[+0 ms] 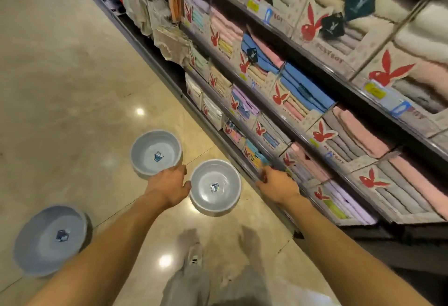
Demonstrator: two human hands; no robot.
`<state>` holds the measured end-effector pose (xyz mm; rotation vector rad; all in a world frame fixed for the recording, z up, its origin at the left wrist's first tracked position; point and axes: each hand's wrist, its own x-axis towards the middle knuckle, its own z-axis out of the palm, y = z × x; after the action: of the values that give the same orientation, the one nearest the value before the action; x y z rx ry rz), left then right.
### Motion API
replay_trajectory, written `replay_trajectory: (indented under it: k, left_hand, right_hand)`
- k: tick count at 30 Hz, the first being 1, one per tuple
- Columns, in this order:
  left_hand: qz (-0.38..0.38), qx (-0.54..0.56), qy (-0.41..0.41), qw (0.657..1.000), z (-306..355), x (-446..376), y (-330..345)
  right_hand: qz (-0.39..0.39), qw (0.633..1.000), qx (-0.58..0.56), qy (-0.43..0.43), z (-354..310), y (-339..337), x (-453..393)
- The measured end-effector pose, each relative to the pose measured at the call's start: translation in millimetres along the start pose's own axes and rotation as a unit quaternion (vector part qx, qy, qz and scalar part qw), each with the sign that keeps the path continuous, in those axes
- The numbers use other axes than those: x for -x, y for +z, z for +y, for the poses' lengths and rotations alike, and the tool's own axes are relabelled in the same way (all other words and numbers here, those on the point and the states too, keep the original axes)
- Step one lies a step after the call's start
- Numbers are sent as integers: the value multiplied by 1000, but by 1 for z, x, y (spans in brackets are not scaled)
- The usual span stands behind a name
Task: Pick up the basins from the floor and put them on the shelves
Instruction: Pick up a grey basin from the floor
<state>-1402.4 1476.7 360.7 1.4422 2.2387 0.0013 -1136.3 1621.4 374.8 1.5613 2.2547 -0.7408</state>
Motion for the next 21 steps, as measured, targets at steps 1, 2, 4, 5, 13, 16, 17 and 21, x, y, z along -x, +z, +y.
replay_trajectory:
  k: [1, 2, 4, 5, 13, 16, 17, 21]
  left_hand:
    - [-1, -1, -7, 1000, -6, -17, 12]
    - [3, 0, -13, 1000, -13, -35, 27]
    - [12, 3, -23, 1000, -28, -75, 66]
    - [17, 2, -28, 999, -37, -97, 92]
    - [39, -118, -31, 992, -124, -264, 348]
    - [41, -146, -53, 987, -156, -310, 426]
    - [43, -150, -63, 986, -165, -321, 448]
    - [49, -130, -77, 987, -189, -349, 513]
  right_hand:
    - [-9, 1000, 8, -4, 1, 11, -20]
    - [-15, 1000, 15, -6, 4, 24, -40]
    - [-17, 999, 29, -13, 17, 60, -85]
    - [-12, 999, 41, -20, 26, 82, -110]
    - [42, 992, 112, -31, 113, 308, -327]
    - [84, 991, 102, 2, 140, 375, -388]
    - [89, 991, 97, 13, 149, 395, -404]
    - [109, 986, 111, 55, 181, 457, -439]
